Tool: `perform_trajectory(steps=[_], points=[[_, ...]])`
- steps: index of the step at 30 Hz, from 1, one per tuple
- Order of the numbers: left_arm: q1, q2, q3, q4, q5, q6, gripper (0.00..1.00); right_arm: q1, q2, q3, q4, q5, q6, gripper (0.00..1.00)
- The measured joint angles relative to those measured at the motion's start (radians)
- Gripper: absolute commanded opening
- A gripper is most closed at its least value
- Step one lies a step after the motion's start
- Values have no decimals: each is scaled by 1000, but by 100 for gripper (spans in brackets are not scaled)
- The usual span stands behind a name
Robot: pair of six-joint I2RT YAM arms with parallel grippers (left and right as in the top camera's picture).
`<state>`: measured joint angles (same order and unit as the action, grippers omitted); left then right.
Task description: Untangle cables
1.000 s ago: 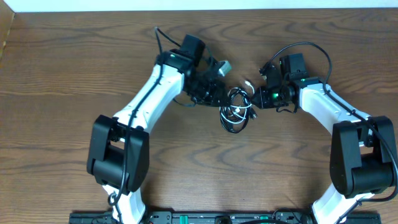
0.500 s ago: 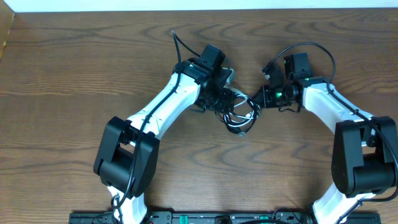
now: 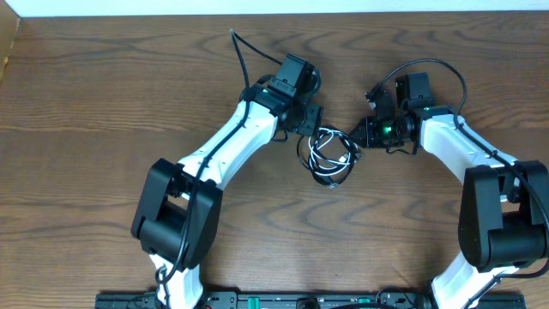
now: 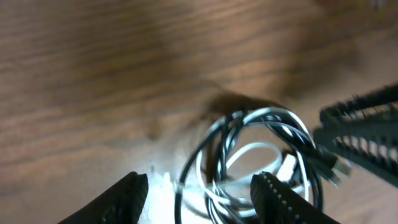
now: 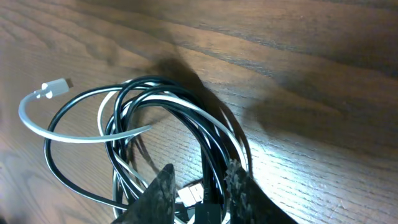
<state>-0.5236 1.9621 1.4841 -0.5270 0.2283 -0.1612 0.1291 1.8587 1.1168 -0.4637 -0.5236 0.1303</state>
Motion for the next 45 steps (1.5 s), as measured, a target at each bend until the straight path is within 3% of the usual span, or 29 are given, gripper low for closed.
perform_trajectory(steps=[11,25,31,37,41,45], points=[[-27,117,-4,-19,-19,0,49,2,0,0,-90,3,56,17],[-45,117,-61,-1,-19,0,48,87,0,0,-126,54,148,9],[-47,116,-93,51,-17,-5,28,132,0,-1,-121,111,185,7],[-48,114,-103,65,5,-4,23,163,0,-1,-119,172,226,4],[-47,114,-109,71,55,5,9,181,0,-2,-120,230,254,3],[-46,114,-117,71,153,58,8,197,0,-11,-123,280,277,2]])
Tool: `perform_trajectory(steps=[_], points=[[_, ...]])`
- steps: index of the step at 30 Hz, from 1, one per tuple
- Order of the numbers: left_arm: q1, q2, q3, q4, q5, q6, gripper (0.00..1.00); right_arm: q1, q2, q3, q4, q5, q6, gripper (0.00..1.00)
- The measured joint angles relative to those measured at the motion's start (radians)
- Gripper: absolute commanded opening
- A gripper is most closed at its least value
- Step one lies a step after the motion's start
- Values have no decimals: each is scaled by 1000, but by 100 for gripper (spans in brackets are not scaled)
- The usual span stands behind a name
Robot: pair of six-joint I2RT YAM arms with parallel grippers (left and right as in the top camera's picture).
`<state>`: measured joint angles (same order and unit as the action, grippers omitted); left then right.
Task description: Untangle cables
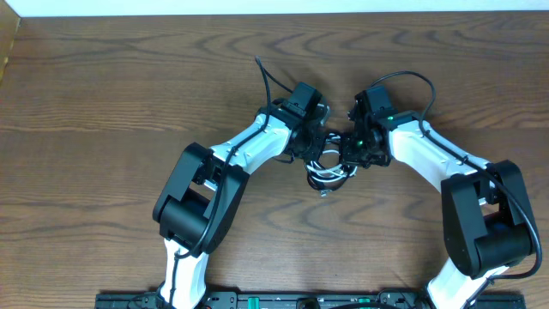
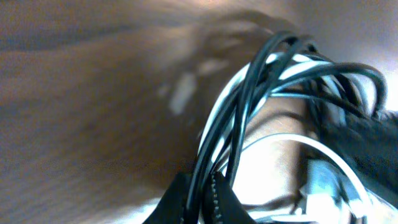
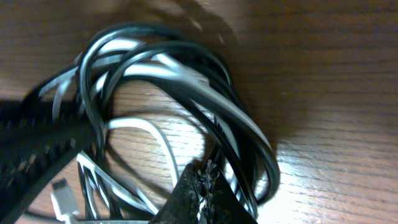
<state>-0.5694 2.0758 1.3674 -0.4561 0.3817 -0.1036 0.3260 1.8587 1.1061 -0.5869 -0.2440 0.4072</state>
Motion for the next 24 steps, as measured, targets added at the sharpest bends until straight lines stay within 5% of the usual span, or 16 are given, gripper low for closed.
perform_trajectory(steps=[13,24], points=[[35,-16,-3,-53,377,177,8,6,0,-3,-45,130,22,1],[49,-50,-3,-85,460,247,7,3,-9,30,-117,55,-108,1]])
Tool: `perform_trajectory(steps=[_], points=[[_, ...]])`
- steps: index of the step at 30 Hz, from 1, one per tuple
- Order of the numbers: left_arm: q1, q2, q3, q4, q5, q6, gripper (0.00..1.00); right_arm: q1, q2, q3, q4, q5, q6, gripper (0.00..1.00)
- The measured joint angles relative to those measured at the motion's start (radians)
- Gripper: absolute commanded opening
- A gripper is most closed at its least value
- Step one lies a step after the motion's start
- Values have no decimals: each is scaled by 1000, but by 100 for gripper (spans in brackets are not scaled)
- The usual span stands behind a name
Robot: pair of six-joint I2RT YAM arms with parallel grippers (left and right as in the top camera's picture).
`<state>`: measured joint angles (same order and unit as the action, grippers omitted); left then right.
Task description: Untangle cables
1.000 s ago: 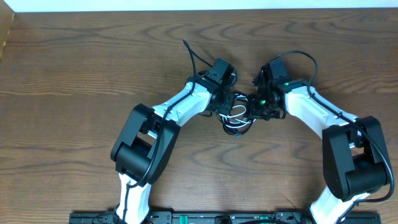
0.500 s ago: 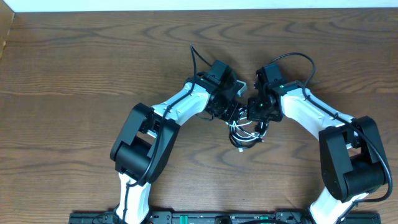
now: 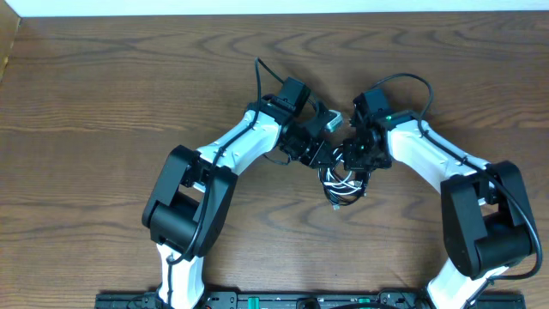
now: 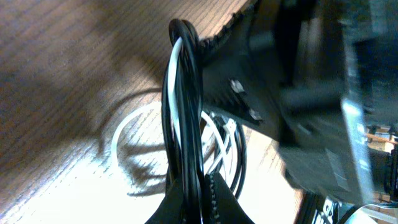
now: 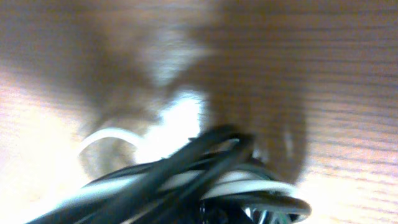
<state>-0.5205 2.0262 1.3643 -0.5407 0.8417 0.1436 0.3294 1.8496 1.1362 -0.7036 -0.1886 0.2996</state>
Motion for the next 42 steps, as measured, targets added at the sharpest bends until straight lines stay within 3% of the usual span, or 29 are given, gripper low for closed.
perform_trajectory(steps=[7,14,22,35,42], points=[[3,-2,0,-1,7,15,8,-45,-117,63,-117,-57,-48,2],[3,-3,0,-2,14,18,7,-90,-124,36,-183,-64,-31,1],[3,-3,0,-2,18,18,8,-73,-114,-55,-117,-67,29,1],[3,-3,0,-1,33,13,8,-55,-114,-212,178,22,122,2],[3,-3,0,0,56,13,8,-52,-115,-217,212,27,117,6]])
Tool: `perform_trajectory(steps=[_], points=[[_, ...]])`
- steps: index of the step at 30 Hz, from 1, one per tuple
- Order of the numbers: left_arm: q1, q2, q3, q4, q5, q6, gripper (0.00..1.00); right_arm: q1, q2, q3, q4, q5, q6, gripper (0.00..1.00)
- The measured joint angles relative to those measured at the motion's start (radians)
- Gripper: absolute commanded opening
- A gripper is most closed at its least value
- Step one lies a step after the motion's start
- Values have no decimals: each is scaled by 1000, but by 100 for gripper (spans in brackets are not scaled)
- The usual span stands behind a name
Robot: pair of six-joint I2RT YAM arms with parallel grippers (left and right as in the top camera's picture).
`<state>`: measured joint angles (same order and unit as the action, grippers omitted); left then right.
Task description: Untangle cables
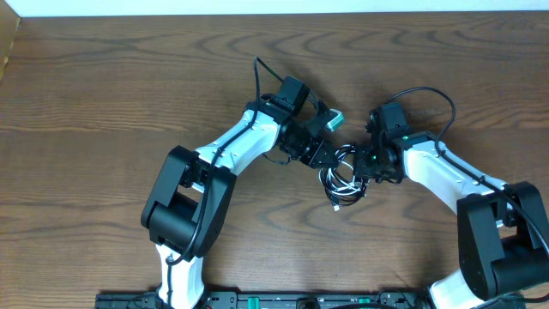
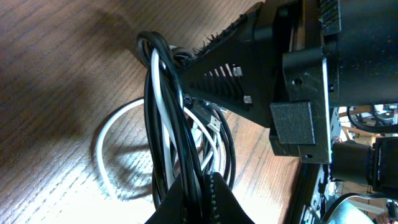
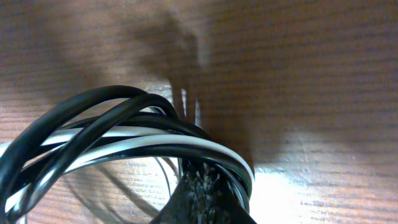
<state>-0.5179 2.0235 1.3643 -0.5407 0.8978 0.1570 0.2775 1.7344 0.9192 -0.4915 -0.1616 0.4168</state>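
A tangled coil of black and white cables (image 1: 344, 178) sits mid-table between the two arms, with white loops and a plug trailing onto the wood. My left gripper (image 1: 322, 155) is shut on several black and white strands (image 2: 163, 112) at the coil's left top; its fingertips (image 2: 200, 194) pinch them. My right gripper (image 1: 366, 165) is shut on the coil's right side, where the strands (image 3: 124, 146) wrap over its fingertips (image 3: 202, 186). The right gripper's black body (image 2: 280, 81) fills the left wrist view close behind the coil.
The brown wooden table (image 1: 103, 103) spreads to both sides. A black rail (image 1: 257, 300) runs along the near edge. Each arm's own black wire arcs above its wrist, left (image 1: 260, 75) and right (image 1: 429, 93).
My right gripper has moved right and slightly nearer, away from the left gripper, still holding the coil. The left gripper is where it was. The strands between them look more spread.
At first the coil lay flat on the table, with the left gripper open and the right gripper's jaws slightly apart beside it. Then both were shut on it, close together. Then the coil stood lifted between them, and now the right gripper is farther right.
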Motion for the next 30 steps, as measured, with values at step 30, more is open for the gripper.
perform_trajectory(steps=[30], points=[[-9,0,0,-10,180,62,8,-11,0,-13,274,-90,-171,28]])
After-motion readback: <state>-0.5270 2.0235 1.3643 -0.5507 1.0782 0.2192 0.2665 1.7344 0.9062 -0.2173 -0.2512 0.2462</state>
